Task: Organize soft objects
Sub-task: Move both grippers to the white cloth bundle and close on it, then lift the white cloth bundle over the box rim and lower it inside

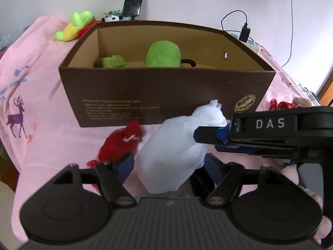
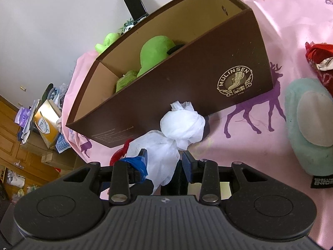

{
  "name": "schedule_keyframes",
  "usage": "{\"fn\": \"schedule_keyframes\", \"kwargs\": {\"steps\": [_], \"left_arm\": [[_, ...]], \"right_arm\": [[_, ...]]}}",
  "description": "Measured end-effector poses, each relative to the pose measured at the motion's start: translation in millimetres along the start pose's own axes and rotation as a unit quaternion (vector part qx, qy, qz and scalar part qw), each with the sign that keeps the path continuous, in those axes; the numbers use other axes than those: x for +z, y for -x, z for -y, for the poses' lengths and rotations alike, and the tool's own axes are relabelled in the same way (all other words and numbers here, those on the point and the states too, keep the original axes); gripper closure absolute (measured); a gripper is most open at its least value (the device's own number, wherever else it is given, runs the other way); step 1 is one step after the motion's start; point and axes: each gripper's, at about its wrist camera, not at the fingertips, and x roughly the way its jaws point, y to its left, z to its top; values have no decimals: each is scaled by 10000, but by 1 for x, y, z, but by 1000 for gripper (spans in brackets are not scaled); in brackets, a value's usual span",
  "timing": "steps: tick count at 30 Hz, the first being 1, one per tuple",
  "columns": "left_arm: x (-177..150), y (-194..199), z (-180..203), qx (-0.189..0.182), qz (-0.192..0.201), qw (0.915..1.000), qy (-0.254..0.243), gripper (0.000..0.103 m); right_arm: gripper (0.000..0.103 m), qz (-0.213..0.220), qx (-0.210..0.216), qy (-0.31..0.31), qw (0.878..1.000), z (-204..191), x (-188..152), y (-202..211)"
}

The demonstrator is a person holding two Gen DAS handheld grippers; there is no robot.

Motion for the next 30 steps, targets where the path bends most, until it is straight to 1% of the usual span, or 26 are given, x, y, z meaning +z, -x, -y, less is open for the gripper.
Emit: {"fn": "schedule_keyframes", "kwargs": {"steps": [4,6,7,11,17,21,23,24,26,27,28,29,30], "left_arm": [[-1,-6,-1,-104,19,9999,22,28],[-1,-9,0,-128,29,9999,-8,33],[-2,-11,0,-142,31,9999,-40,43],[-1,-18,-2,-42,42,10000,-73,52],[1,-27,-11,-133,-19,9999,90,53],[1,-31,-7,-143,-31,9999,-34,53],[1,-34,-5,-154,-46,9998,-91,53],[1,-34,-4,-152,-45,9998,-118,56],[1,-32,-2,-133,-17,9998,-176,66],[2,-31,-3,-131,0,9997,-186,69],[2,-29,-4,-143,25,9997,-181,76],[2,-27,-5,-160,47,9997,-168,78],[3,-24,-7,-178,73,9997,-156,79]], "right_arm": [[83,-43,14,-48,10000,4,1,-6],[82,-60,16,-77,10000,4,2,-9],[82,-66,22,-92,9999,5,3,-10],[80,-106,87,-143,9998,8,5,-18],[79,-219,128,-153,9996,7,8,-31],[79,-178,158,-133,9996,5,10,-36],[79,-170,156,-10,9997,3,11,-37],[82,-159,137,91,9997,2,11,-37],[84,-126,119,232,9996,1,10,-36],[86,-110,142,261,9995,2,9,-35],[87,-92,173,281,9994,3,9,-33],[89,-79,209,293,9993,3,9,-32],[90,-65,256,303,9992,3,9,-30]]}}
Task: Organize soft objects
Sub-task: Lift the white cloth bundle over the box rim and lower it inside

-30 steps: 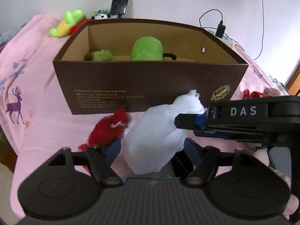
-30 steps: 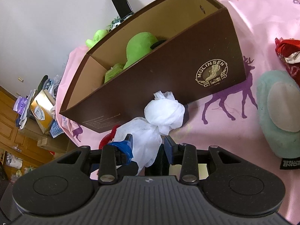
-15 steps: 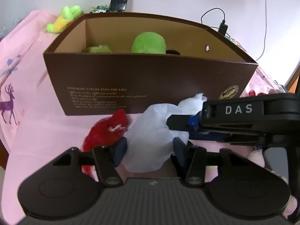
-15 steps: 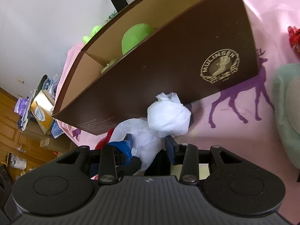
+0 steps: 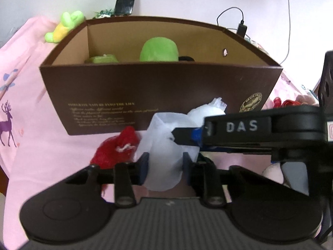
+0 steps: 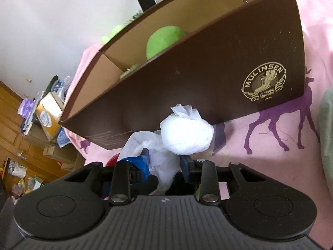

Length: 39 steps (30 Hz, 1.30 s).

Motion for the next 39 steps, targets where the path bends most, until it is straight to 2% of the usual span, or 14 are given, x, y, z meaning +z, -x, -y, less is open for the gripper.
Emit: {"fn": "schedule_keyframes", "kwargs": {"steps": [11,22,31,39], "left_arm": [[1,53,7,45,639,9976,-256,80],[3,99,24,87,1270,9909,-429,80],[30,109,27,116,1722,9835,-536,80],[64,90,14,205,1894,9808,-408,80]], "right_arm": [[94,504,377,511,9967,-20,-7,44],[94,1112,552,897,9882,-41,-5,78],[94,1542,651,1151,9792,-61,22,84],[93,1631,638,1274,9763,-72,48,67]]}}
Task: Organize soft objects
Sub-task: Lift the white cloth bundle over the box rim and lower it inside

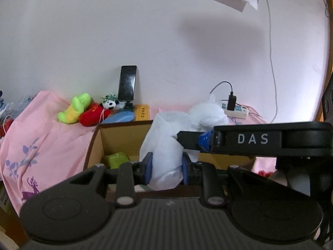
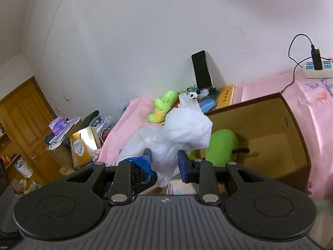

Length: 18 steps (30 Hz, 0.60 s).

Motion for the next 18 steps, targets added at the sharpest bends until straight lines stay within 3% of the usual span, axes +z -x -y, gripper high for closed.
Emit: {"fn": "schedule_keyframes", "kwargs": {"steps": [6,18], "left_arm": [[8,-34,-9,164,-50,9998,92,80],[7,-101,-45,261,-547,9963,611,79]], "right_arm": [[93,-137,-107,162,9997,5,11,-32],[93,-803,-361,430,9952,18,23,-99]]}}
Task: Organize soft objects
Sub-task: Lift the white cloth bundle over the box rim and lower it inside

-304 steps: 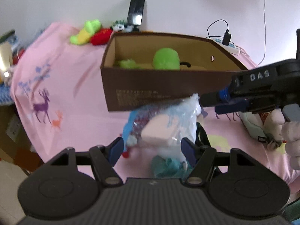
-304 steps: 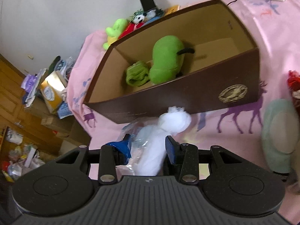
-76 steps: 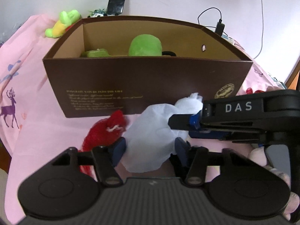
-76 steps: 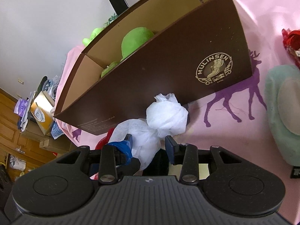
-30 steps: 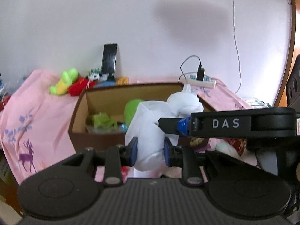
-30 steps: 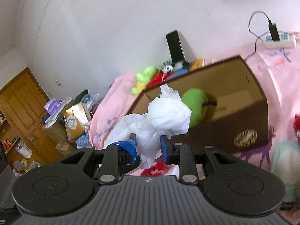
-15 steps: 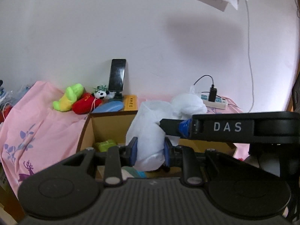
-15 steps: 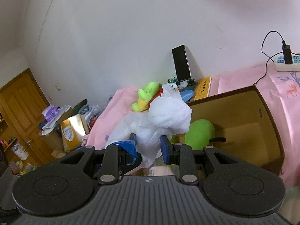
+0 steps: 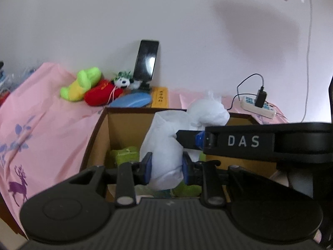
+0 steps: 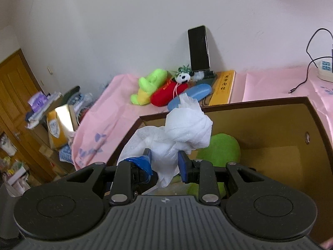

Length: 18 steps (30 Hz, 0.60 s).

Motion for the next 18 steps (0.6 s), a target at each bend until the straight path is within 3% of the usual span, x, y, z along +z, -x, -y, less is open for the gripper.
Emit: {"fn": "schedule_keyframes", "kwargs": {"steps": [6,8,18], "left_arm": [[-5,-20,-11,42,-208,9996,210,77],[-7,-23,-13,85,-245,9994,237,66],[-16,-41,-19,91,-519,9977,435,59]], "right_arm": [[91,-317,-22,-46,9995,4,7,-25],[90,-353,-59,-94,9993,7,7,-31],[88,-461,-109,-257,9985,14,5,-43]]}}
